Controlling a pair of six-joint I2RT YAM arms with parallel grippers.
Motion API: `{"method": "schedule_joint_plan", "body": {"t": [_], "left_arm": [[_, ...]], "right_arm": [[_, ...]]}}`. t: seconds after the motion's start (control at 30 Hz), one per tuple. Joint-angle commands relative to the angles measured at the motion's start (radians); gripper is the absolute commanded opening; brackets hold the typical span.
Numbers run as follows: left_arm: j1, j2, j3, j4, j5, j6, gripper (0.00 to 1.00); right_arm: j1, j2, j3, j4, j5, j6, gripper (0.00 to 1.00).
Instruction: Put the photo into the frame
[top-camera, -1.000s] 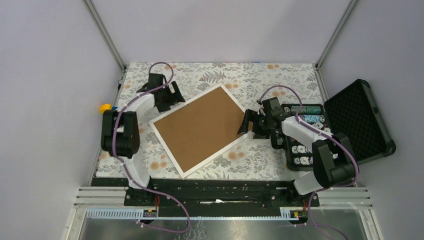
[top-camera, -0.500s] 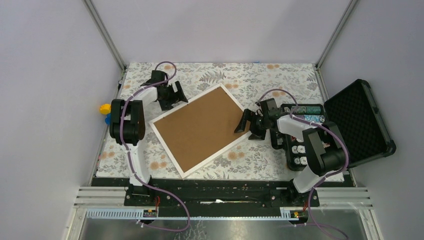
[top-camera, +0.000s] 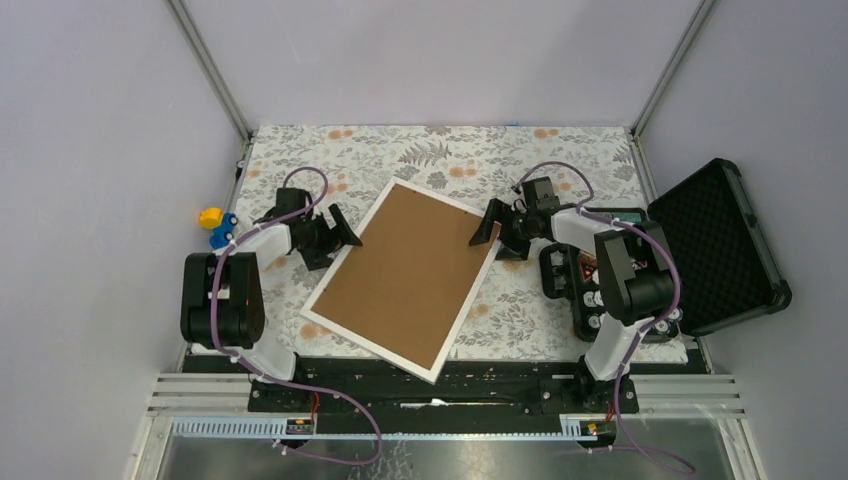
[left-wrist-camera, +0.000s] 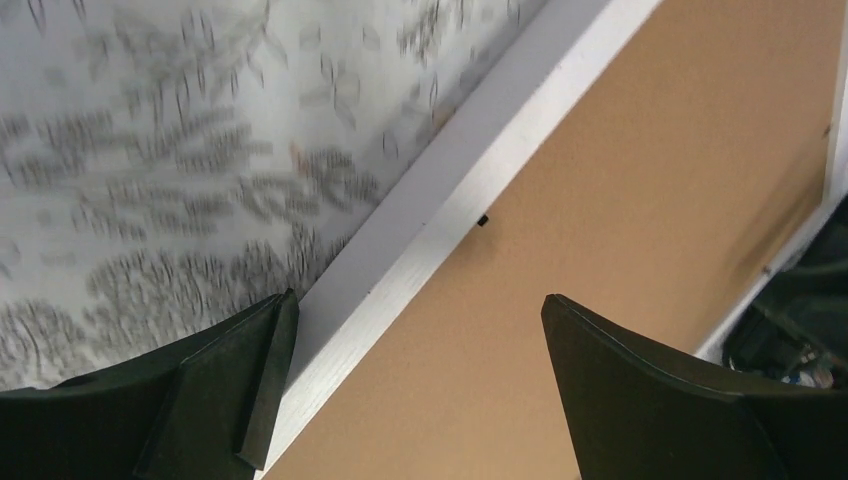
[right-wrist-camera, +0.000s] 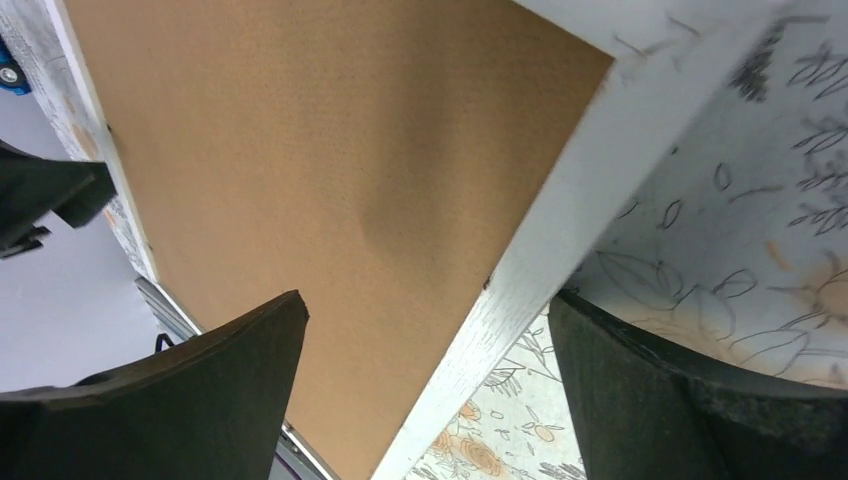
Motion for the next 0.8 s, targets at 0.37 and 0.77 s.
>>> {"method": "schedule_joint_plan", "body": {"t": [0.37, 0.77], "left_arm": [[0.065, 0.017, 0.135, -0.115, 0.081, 0.075, 0.99], [0.070, 0.102, 0.102, -0.010, 0.205, 0.049, 0.99]], "right_arm": [[-0.223, 0.034, -0.004, 0.109, -0.263, -0.008, 0.48], [-0.211, 0.096, -0.049, 0.120, -0.256, -0.026, 0.38]]}}
